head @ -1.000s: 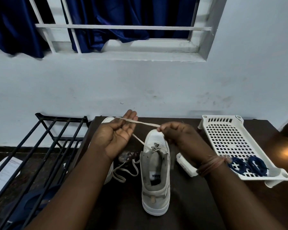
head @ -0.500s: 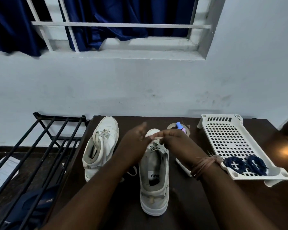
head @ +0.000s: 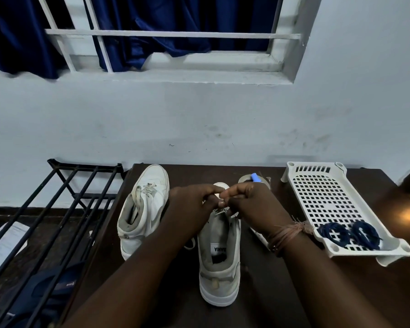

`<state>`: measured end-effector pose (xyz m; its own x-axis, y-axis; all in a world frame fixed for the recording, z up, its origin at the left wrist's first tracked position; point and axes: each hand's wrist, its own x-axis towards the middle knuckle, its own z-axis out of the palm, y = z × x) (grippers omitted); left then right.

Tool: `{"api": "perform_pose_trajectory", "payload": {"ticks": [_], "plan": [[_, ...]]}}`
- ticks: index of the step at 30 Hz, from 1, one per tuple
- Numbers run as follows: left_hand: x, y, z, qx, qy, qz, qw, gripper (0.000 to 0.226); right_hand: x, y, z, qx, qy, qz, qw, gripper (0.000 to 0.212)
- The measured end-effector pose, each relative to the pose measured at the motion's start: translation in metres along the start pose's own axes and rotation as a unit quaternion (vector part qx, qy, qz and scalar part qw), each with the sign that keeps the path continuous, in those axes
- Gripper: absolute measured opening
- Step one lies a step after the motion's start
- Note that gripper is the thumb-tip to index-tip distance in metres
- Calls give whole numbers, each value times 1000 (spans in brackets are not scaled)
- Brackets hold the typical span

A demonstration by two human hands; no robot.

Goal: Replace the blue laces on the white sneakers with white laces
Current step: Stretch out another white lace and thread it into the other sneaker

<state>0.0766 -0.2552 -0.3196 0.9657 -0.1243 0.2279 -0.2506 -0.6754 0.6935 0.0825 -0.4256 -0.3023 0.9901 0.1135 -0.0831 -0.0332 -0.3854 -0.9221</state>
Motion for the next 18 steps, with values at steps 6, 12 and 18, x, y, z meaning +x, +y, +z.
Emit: {"api": "perform_pose_trajectory", "payload": {"ticks": [6,12,18], "plan": [[-1,1,9,-9,14,-68,998,11,3,17,1,-104,1,99,990,33],[-10,9,25,149,-5,-82,985,20,8,27,-5,-90,-24,206,974,13],[-10,8,26,231,-33,-69,970,21,12,41,-7,-8,-37,238,971,29]]}}
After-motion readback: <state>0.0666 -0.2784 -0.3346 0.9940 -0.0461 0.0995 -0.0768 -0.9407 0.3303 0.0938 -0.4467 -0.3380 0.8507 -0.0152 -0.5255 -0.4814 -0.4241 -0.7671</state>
